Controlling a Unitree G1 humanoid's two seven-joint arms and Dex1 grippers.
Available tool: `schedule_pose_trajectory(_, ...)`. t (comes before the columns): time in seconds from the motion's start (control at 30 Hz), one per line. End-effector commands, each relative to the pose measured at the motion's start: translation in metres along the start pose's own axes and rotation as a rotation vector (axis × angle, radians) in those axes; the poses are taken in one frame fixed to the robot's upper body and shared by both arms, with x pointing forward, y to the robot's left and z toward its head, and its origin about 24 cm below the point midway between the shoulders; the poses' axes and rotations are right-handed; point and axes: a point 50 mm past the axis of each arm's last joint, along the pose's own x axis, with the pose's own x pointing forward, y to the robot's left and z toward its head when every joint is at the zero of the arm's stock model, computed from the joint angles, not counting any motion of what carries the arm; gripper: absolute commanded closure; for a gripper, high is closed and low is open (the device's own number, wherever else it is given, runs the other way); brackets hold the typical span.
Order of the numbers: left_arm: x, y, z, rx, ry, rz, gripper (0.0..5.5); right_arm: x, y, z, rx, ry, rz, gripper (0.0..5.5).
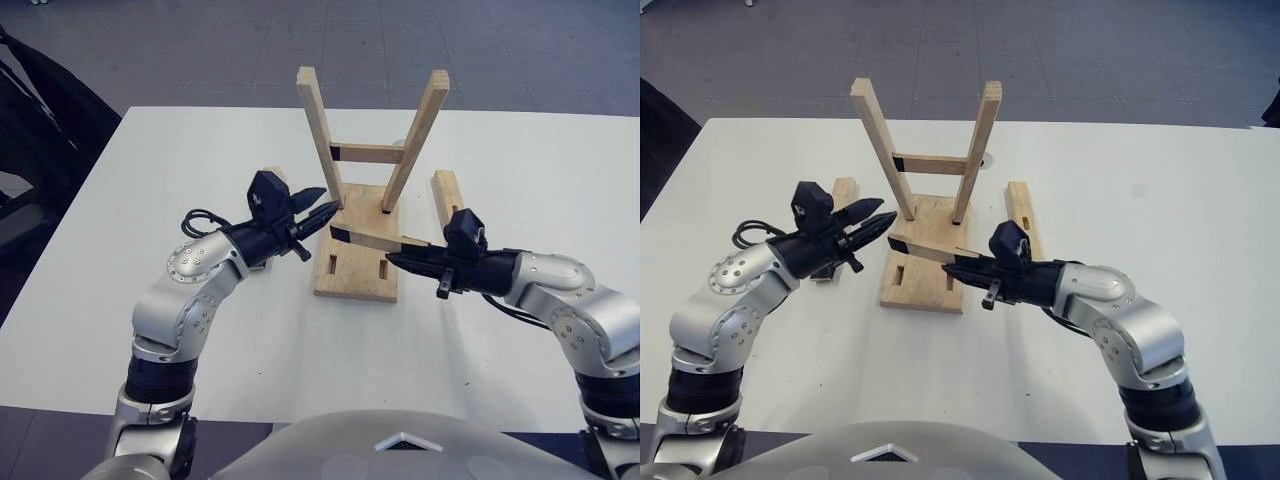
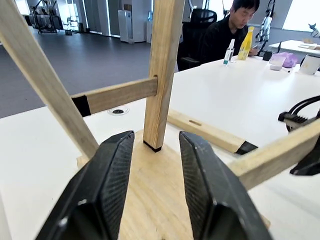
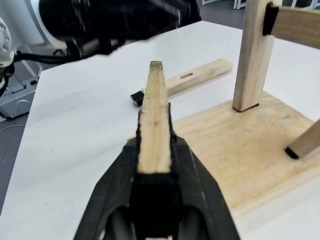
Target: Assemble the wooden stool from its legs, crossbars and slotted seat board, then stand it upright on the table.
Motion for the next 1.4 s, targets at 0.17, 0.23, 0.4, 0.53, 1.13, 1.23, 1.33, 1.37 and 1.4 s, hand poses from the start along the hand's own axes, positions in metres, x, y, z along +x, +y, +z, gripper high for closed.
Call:
schedule_pose_trajectory(0.17, -0.004, 0.008, -0.024, 0.005, 0.087, 0.065, 3.83, 0.021, 0.003, 0.027, -0.039, -0.125, 0.023, 5.08)
schedule_pose_trajectory(0.23, -0.005, 0.008, -0.026, 0.0, 0.08, 0.076, 3.83, 0.027, 0.001, 0.035, -0.033, -0.165, 0.025, 5.08)
schedule_pose_trajectory(0.4, -0.006, 0.01, -0.029, -0.005, 0.065, 0.1, 3.83, 0.035, 0.002, 0.046, -0.003, -0.238, 0.046, 5.08)
schedule_pose_trajectory(0.53, -0.006, 0.01, -0.031, -0.009, 0.058, 0.102, 3.83, 0.041, 0.001, 0.051, 0.038, -0.29, 0.043, 5.08)
schedule_pose_trajectory(1.13, -0.027, 0.05, -0.035, 0.068, 0.104, 0.277, 3.83, 0.027, -0.001, 0.056, 0.039, -0.304, 0.016, 5.08)
schedule_pose_trajectory(1.23, -0.023, 0.047, -0.027, 0.067, 0.06, 0.257, 3.83, 0.028, -0.003, 0.04, 0.027, -0.217, -0.001, 5.08)
schedule_pose_trajectory(1.33, -0.009, 0.033, -0.009, 0.081, -0.007, 0.186, 3.83, 0.04, -0.002, 0.027, 0.023, -0.163, -0.006, 5.08)
schedule_pose_trajectory(1.37, -0.006, 0.03, -0.006, 0.082, -0.017, 0.172, 3.83, 0.043, -0.002, 0.026, 0.021, -0.16, -0.006, 5.08)
schedule_pose_trajectory(1.4, -0.002, 0.024, 0.0, 0.091, -0.031, 0.141, 3.83, 0.048, -0.004, 0.025, 0.024, -0.159, -0.012, 5.08)
